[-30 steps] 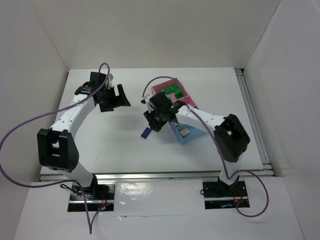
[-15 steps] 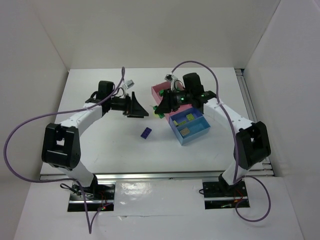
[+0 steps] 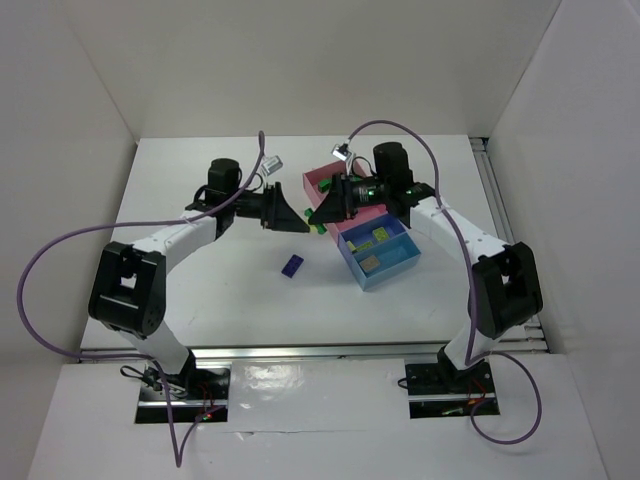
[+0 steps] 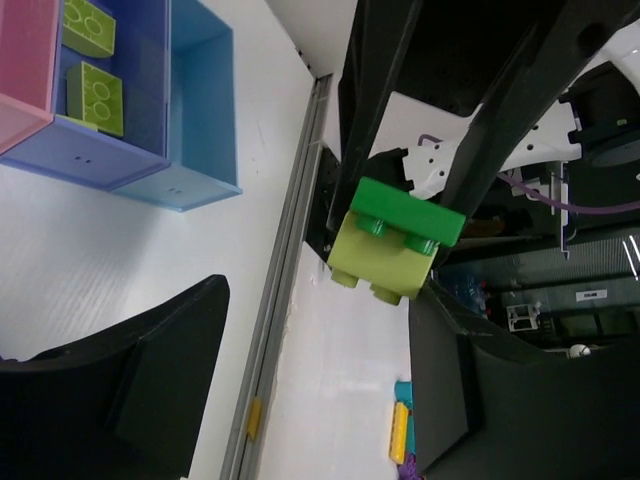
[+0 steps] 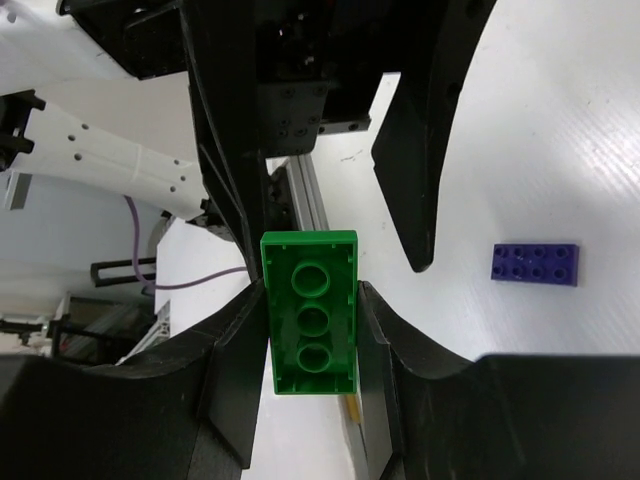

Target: Sort the legos into containers by color

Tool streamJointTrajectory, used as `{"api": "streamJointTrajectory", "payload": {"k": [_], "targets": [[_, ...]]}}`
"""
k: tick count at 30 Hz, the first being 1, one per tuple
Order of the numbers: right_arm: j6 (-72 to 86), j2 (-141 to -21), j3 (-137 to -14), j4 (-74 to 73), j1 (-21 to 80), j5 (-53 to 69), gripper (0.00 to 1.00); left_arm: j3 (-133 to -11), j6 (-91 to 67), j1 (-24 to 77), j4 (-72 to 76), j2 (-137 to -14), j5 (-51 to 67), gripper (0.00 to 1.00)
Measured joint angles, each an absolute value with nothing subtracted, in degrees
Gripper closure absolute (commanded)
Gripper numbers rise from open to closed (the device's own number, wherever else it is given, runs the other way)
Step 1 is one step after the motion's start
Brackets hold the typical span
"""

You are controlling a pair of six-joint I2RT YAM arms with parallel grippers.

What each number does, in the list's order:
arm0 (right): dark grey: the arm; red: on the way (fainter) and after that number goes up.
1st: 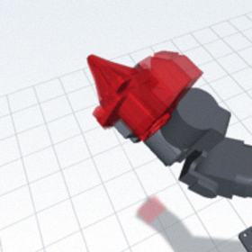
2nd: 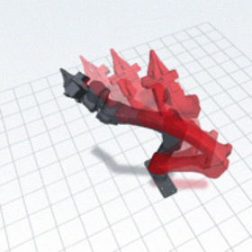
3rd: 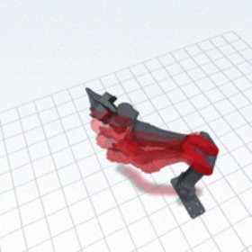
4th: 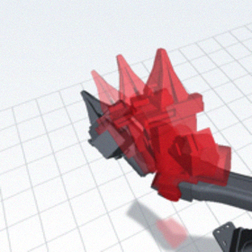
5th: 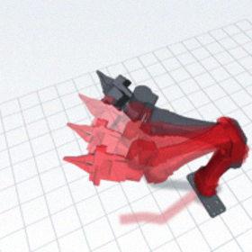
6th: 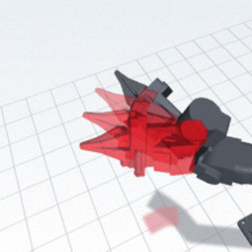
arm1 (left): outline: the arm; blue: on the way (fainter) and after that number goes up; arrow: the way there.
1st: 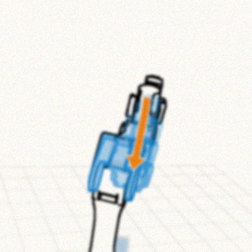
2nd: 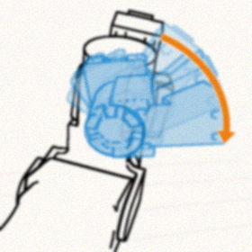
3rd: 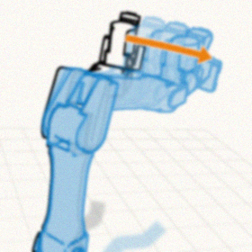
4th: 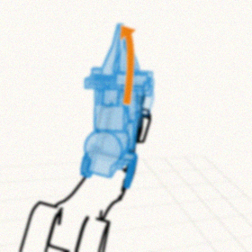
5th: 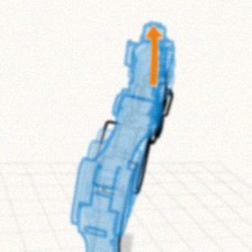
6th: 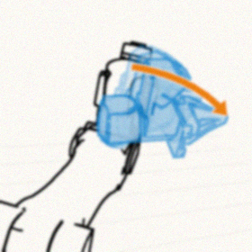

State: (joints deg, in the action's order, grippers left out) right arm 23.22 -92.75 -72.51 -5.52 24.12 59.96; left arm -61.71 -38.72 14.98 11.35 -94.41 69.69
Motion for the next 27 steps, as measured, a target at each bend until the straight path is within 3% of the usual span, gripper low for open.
{"api": "streamJointTrajectory", "payload": {"k": [7, 11, 16, 17, 18, 27], "targets": [[23.7, -92.8, -71.5, -5.2, 24.1, 60.9, 0.73, -60.3, -44.4, 15.2, 19.7, -94.4, 71.1, 0.30], [23.8, -92.8, -71.5, -5.2, 24.1, 60.9, 0.73, -60.2, -46.3, 15.2, 22.0, -94.4, 72.0, 0.45], [24.2, -93.0, -71.6, -4.8, 23.8, 61.4, 0.73, -60.1, -48.4, 15.1, 24.7, -94.8, 73.3, 0.82], [24.4, -93.0, -71.6, -4.8, 23.7, 61.6, 0.73, -60.1, -48.4, 15.1, 25.1, -95.2, 73.5, 0.96], [24.4, -93.1, -71.6, -5.0, 23.7, 61.5, 0.73, -60.0, -48.3, 15.1, 25.1, -95.4, 73.5, 1.00], [22.3, -93.3, -71.7, -8.8, 21.5, 61.2, 0.71, -59.7, -49.2, 15.2, 26.8, -97.3, 71.7, 1.00]]}}
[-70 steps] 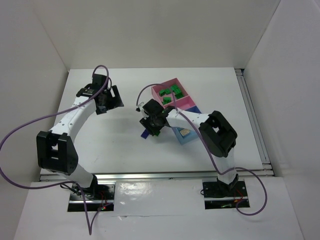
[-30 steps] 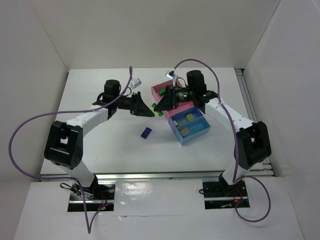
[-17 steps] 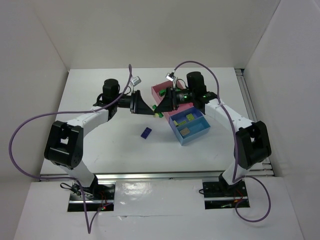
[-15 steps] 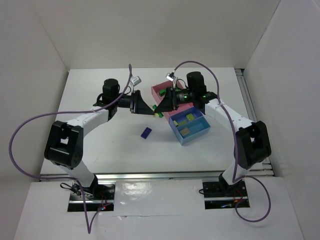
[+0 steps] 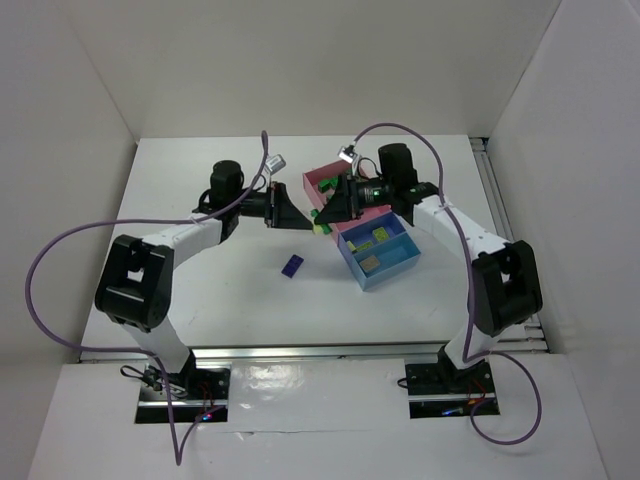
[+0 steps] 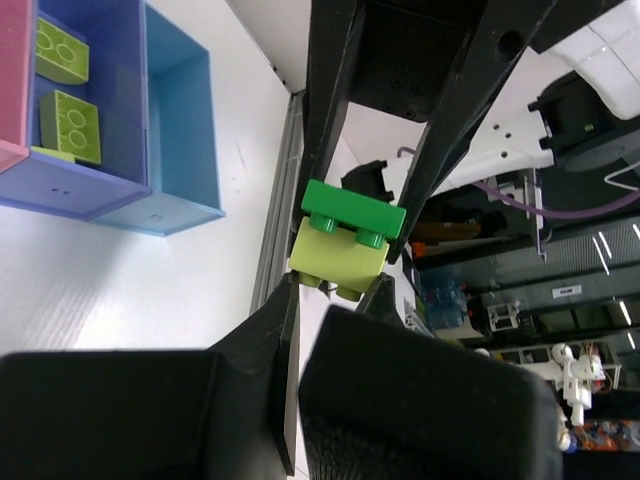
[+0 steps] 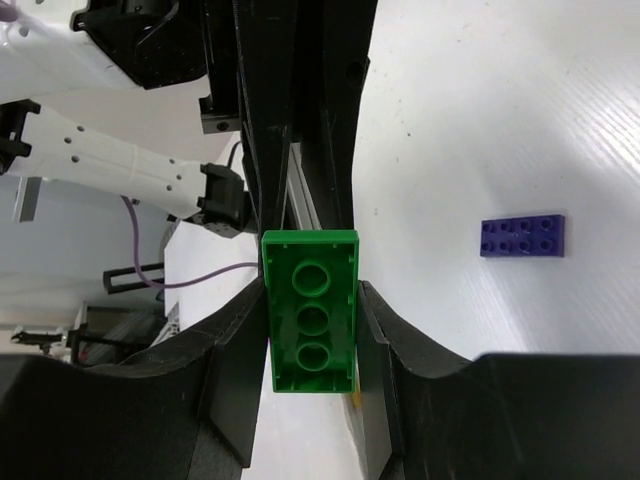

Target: Sort the legos into containers by color

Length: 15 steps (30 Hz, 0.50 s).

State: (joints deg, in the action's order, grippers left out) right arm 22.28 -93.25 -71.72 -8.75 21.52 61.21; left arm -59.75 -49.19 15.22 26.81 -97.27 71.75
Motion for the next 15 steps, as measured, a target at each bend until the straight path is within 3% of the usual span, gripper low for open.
{"api": "streamJointTrajectory", "payload": {"k": [8, 15], "targets": [[18.4, -93.4, -73.2, -13.5, 15.7, 57.3, 0.71, -58.4, -48.2, 10.3, 22.2, -97.4, 70.8, 1.00], [19.2, -95.6, -75.9, -14.9, 16.9, 44.9, 0.69, -58.6, -44.1, 9.4, 15.4, -97.4, 69.6, 1.00]]}}
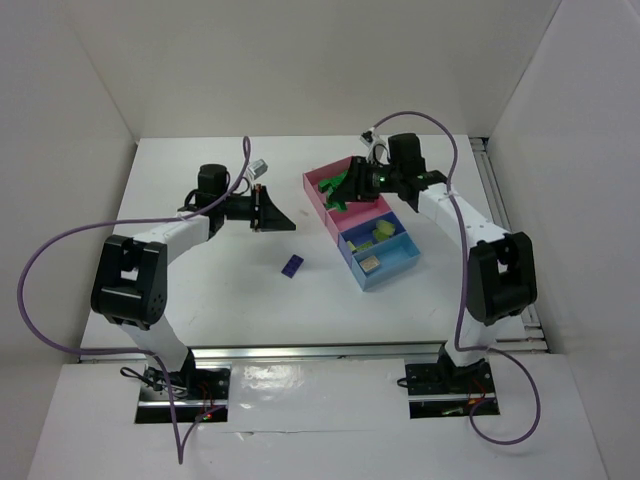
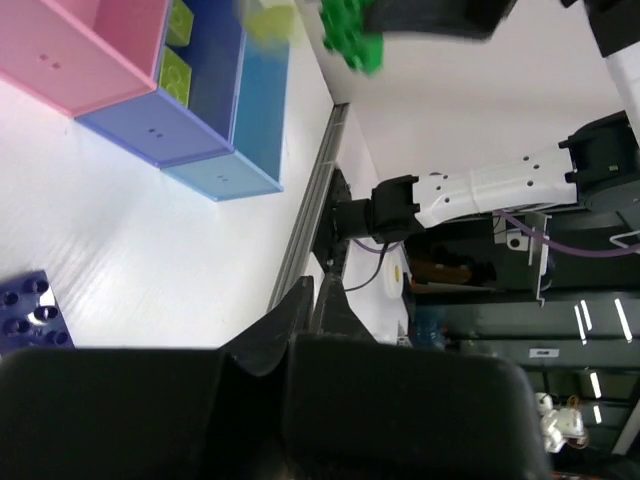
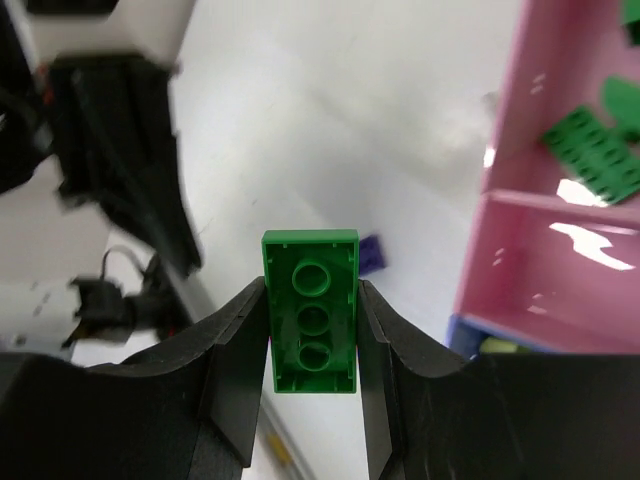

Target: Sort the legos into containers by color

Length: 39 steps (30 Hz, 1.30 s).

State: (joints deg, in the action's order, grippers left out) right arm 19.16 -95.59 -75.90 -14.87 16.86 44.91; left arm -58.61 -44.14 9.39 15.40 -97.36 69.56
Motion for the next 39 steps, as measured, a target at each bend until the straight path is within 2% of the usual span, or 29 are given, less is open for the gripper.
{"api": "streamJointTrajectory", "payload": {"k": [7, 14, 33, 39], "targets": [[24.4, -105.9, -85.2, -13.0, 17.6, 29.1, 0.69, -63.4, -37.4, 9.4, 4.4, -97.4, 66.5, 1.00], [26.2, -117.4, -94.1, -12.0, 17.6, 22.5, 0.68, -64.4, -33.1, 9.4, -2.2, -97.2, 64.2, 1.00], [24.5, -115.8, -91.8, -13.3, 17.6, 17.1, 0.68, -67.3, -29.8, 8.8, -8.1, -97.1, 62.3, 1.00], [23.9, -115.8, -91.4, -14.3, 17.6, 15.1, 0.65, -70.6, -26.8, 8.8, -14.7, -97.5, 55.9, 1.00]]}}
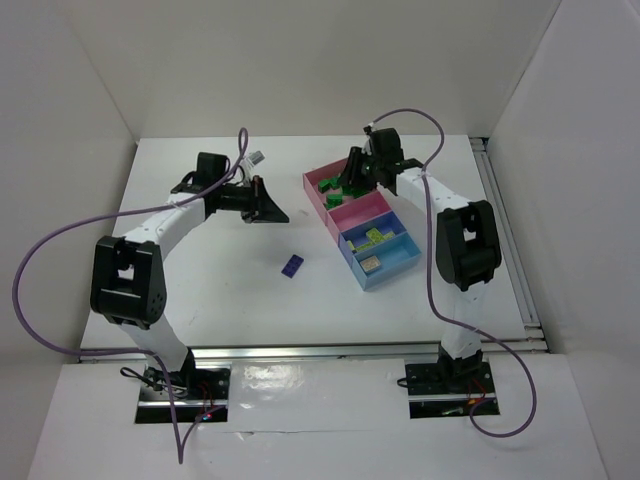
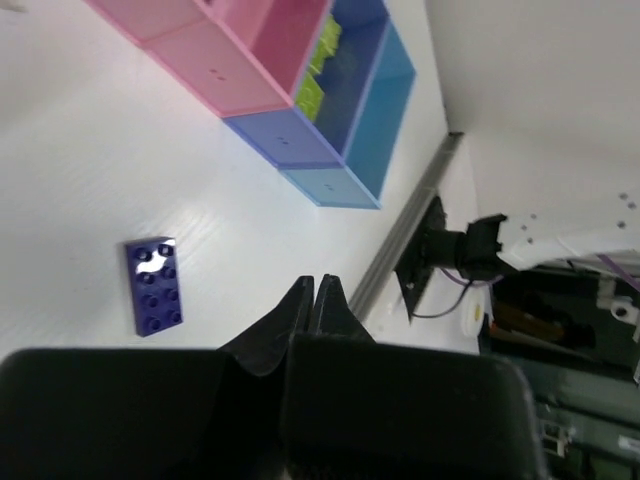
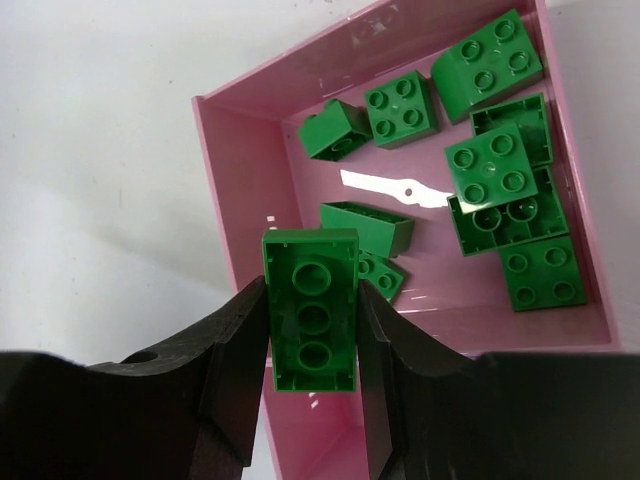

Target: Sort the legos into containers by color

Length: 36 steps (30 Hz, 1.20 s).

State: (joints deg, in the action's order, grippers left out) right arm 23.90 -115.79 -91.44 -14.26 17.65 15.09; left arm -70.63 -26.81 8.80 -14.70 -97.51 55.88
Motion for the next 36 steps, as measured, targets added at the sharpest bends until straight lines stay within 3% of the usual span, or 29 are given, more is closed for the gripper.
{"api": "streamJointTrajectory", "payload": {"k": [5, 6, 8, 9, 10, 11, 13, 17, 28, 36], "targets": [[23.2, -116.0, -92.2, -15.3, 17.7, 13.9, 0.60, -73.9, -23.4, 8.8, -21.1, -97.5, 46.9, 1.00], [23.0, -116.3, -92.9, -15.6, 17.8, 13.6, 0.34, -74.2, -22.6, 8.9, -22.1, -97.5, 45.1, 0.93], [22.7, -117.9, -95.6, -16.3, 17.9, 12.6, 0.14, -74.4, -21.9, 9.1, -24.0, -97.5, 41.7, 0.77], [22.3, -118.9, -97.5, -17.0, 18.1, 12.2, 0.10, -74.4, -21.2, 9.2, -25.0, -97.5, 40.2, 0.52], [21.8, -119.8, -99.1, -17.5, 18.2, 11.6, 0.08, -74.4, -20.7, 9.2, -25.9, -97.5, 38.7, 0.37], [21.3, -120.7, -100.5, -17.8, 18.5, 10.9, 0.08, -74.4, -20.9, 9.3, -26.6, -97.5, 37.4, 0.26], [20.5, -121.2, -101.6, -18.7, 19.4, 9.1, 0.08, -74.4, -20.7, 9.3, -28.0, -97.5, 34.7, 0.17], [18.4, -120.1, -100.5, -19.8, 22.6, 5.3, 0.08, -74.5, -21.3, 9.4, -29.9, -97.9, 29.0, 0.16], [12.9, -102.8, -77.9, -22.4, 42.2, 1.7, 0.06, -73.8, -26.2, 2.3, -30.7, -97.4, 21.2, 0.16], [15.5, -108.7, -80.7, -25.7, 47.6, 0.0, 0.06, -71.9, -27.4, 1.1, -30.3, -96.1, 20.5, 0.16]]}}
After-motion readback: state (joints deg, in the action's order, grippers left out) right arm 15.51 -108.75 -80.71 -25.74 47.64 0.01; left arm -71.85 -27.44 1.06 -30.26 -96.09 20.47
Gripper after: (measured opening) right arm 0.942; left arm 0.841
